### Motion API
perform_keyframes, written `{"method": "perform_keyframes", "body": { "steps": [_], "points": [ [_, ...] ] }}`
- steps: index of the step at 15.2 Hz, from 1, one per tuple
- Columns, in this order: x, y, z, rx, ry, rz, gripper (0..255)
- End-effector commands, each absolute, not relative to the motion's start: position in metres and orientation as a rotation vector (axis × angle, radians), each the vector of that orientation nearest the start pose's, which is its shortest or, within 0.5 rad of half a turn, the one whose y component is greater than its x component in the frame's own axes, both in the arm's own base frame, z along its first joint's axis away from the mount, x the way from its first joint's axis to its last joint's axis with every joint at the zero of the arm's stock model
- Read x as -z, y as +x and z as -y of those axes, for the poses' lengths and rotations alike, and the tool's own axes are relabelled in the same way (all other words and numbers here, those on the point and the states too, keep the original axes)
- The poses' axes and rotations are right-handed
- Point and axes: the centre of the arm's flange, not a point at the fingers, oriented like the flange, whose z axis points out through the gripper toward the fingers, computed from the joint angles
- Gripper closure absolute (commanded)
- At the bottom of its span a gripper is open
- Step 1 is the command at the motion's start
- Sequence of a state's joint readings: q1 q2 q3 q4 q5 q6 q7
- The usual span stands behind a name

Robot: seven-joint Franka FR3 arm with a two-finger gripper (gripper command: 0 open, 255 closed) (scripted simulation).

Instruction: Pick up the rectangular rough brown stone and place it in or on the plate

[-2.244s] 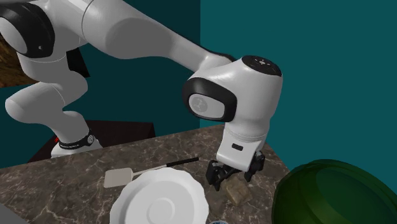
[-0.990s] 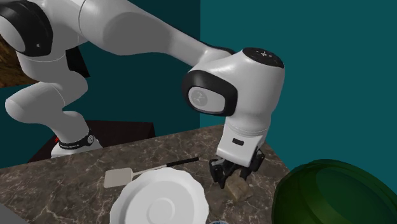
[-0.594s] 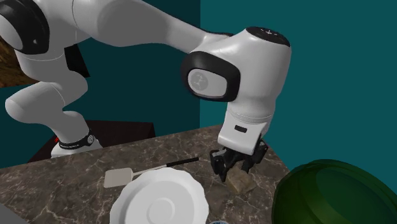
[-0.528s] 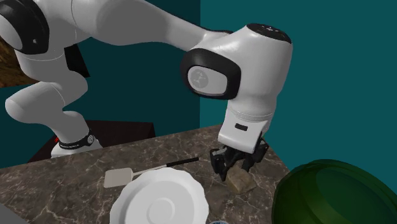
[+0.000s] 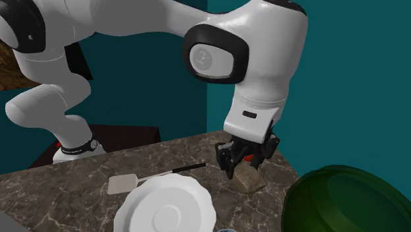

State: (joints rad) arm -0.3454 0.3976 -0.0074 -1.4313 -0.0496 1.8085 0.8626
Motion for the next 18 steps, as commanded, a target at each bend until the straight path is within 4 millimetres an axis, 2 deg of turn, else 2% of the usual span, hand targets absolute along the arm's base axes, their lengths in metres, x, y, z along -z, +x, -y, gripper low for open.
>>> {"method": "perform_keyframes", "body": {
  "steps": [1, 13, 14, 18],
  "points": [
    [-0.467, 0.615, 0.244, -0.011, -2.635, -1.809, 255],
    [-0.475, 0.469, 0.304, -0.011, -2.635, -1.809, 255],
    [-0.477, 0.449, 0.312, -0.011, -2.635, -1.809, 255],
    [-0.455, 0.449, 0.312, -0.011, -2.635, -1.809, 255]
  ]
}}
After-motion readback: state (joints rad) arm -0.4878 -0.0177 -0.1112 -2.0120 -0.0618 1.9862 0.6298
